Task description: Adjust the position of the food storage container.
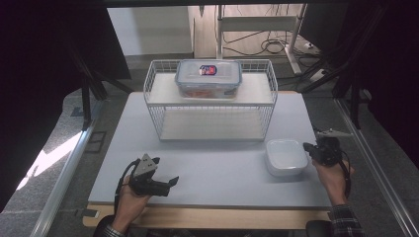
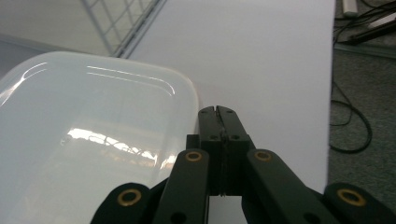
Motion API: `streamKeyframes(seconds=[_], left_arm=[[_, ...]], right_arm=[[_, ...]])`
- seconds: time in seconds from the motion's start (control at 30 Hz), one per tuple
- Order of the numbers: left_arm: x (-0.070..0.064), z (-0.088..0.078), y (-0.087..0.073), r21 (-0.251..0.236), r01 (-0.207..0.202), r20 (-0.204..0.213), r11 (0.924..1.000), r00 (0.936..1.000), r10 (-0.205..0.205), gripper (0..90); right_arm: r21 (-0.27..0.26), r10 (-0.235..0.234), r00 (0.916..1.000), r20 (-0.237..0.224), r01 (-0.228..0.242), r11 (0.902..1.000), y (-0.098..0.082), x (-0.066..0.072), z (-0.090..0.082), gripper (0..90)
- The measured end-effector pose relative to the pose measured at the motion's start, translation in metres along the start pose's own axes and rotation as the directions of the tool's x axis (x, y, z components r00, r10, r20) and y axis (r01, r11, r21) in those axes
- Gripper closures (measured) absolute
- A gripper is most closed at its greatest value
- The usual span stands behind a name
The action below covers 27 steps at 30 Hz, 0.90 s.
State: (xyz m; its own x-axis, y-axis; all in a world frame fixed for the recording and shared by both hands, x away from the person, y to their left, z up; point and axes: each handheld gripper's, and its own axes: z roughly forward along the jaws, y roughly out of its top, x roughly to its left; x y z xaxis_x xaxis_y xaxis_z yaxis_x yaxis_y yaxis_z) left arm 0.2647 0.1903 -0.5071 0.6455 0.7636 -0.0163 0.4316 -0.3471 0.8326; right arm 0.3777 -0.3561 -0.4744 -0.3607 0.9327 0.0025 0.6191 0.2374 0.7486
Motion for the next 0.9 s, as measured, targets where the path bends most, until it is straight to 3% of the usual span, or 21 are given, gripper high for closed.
streamKeyframes(seconds=[0.3,0.6,0.73,0.9], left_arm=[[-0.001,0.001,0.000,0.009,-0.007,0.001,0.9999,1.0000,0.007,3.7],[-0.002,0.002,0.000,0.014,-0.011,0.003,0.9998,0.9999,0.011,3.8],[-0.002,0.002,0.000,0.016,-0.010,0.005,0.9998,0.9999,0.010,3.7],[-0.002,0.002,0.000,0.022,-0.004,0.007,0.9997,1.0000,0.004,3.8]], right_arm=[[0.027,-0.011,0.9982,-0.059,0.013,0.9996,-0.006,0.023,-0.006,89.9],[0.050,-0.064,0.9898,-0.127,0.070,0.9962,-0.006,0.053,-0.005,89.9],[0.055,-0.105,0.9816,-0.160,0.115,0.9919,-0.006,0.069,-0.004,89.9],[0.064,-0.114,0.9784,-0.173,0.127,0.9899,-0.008,0.072,-0.007,89.9]])
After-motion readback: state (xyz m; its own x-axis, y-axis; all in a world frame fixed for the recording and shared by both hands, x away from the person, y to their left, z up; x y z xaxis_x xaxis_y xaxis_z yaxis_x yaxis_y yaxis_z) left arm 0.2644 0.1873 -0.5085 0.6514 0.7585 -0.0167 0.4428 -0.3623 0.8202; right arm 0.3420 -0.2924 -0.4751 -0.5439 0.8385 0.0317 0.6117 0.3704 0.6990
